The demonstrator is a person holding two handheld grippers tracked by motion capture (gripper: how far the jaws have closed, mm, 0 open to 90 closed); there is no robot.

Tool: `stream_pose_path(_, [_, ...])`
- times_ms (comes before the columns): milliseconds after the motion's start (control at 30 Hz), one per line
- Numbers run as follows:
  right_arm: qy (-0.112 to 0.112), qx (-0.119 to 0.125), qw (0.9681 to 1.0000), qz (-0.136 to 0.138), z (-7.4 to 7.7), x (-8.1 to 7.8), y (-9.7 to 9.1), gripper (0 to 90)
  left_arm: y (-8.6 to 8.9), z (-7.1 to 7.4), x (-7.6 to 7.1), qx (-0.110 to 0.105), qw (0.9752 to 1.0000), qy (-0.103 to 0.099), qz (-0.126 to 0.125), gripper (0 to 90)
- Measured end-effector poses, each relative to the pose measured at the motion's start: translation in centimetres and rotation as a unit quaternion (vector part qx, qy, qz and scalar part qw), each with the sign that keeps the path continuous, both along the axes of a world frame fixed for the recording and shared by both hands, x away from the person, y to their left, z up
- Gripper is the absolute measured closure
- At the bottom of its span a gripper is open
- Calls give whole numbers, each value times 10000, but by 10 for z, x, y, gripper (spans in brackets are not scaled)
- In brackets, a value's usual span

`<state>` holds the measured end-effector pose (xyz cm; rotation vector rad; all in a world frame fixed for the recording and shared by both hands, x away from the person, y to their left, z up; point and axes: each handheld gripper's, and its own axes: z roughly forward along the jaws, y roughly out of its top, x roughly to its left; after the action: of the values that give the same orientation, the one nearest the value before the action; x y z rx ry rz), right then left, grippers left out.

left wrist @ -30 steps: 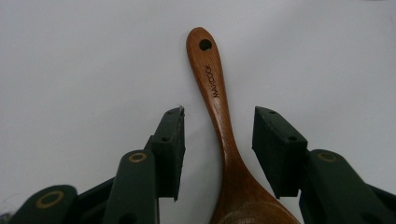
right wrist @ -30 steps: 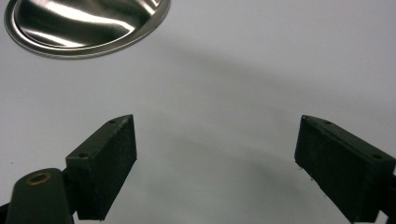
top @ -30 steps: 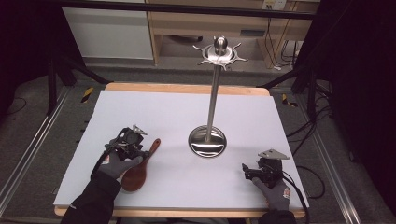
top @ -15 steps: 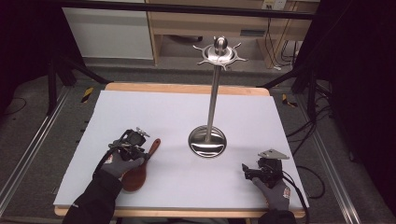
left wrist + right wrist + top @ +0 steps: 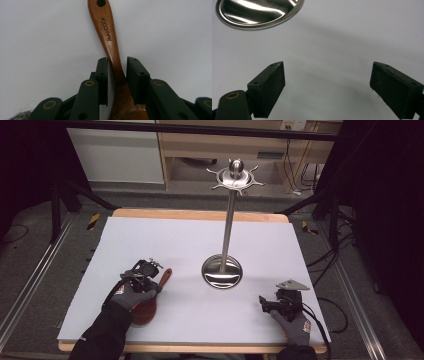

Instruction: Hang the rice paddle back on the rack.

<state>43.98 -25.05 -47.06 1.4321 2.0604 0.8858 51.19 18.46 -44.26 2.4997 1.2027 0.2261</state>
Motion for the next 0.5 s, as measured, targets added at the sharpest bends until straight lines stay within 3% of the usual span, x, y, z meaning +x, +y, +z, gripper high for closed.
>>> stream_pose_path(233, [17,-2,10000,10,0,0,0,131,-1,-2,3,33,9999,151,65,709])
stream_pose_path(500, [31,7,10000,12,0,0,0,131,-4,-5,4,104,9997,170,120,708])
